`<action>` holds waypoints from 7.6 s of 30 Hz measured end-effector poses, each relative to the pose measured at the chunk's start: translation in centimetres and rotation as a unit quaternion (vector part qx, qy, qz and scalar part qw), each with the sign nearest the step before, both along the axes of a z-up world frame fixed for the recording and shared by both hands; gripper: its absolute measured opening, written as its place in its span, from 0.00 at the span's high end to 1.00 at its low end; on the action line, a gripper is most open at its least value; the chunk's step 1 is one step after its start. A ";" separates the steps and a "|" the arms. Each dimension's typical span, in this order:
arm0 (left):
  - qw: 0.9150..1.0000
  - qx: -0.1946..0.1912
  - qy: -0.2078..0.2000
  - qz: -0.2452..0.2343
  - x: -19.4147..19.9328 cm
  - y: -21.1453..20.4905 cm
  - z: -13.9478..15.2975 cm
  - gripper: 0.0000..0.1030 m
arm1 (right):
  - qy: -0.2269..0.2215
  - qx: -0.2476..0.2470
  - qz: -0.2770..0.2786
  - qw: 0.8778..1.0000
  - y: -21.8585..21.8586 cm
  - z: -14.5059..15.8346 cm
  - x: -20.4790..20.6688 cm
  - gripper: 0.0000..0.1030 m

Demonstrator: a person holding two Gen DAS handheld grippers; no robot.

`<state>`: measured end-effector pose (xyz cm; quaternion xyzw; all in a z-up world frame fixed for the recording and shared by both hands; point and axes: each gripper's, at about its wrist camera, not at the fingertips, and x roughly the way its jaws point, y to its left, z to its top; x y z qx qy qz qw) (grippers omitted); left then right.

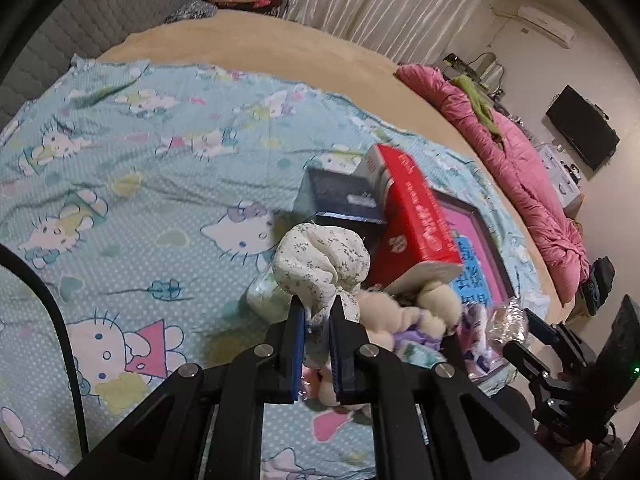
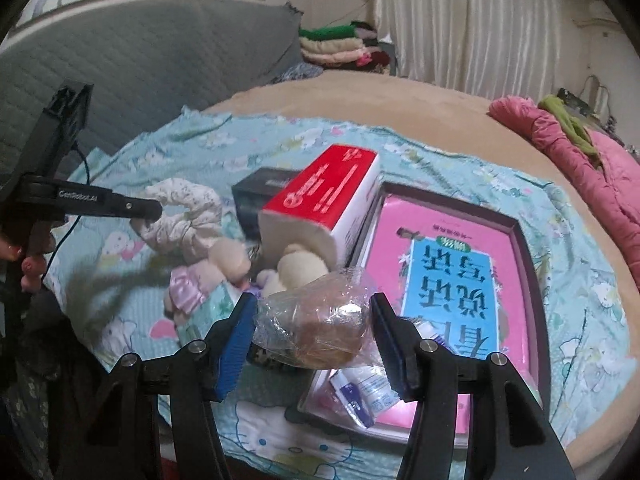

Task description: Organize soft objects

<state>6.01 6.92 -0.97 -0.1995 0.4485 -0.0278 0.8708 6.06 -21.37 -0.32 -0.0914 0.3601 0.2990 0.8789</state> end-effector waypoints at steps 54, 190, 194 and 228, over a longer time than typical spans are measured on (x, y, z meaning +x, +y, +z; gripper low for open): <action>0.981 0.080 -0.030 -0.172 3.8 -20.5 5.4 0.89 | -0.053 0.178 -0.226 0.956 -16.1 3.2 1.6 0.42; 0.996 0.084 0.000 -0.033 -1.6 -2.7 3.2 0.24 | 0.046 0.041 -0.046 0.997 2.4 2.8 -2.9 0.21; 0.996 0.085 0.008 -0.040 -1.4 -3.0 2.3 0.24 | 0.069 0.027 -0.030 0.997 3.9 1.5 -3.2 0.21; 0.985 0.106 0.080 -0.107 3.9 -7.6 -5.1 0.29 | 0.128 -0.015 -0.026 0.991 8.3 -4.9 -2.0 0.21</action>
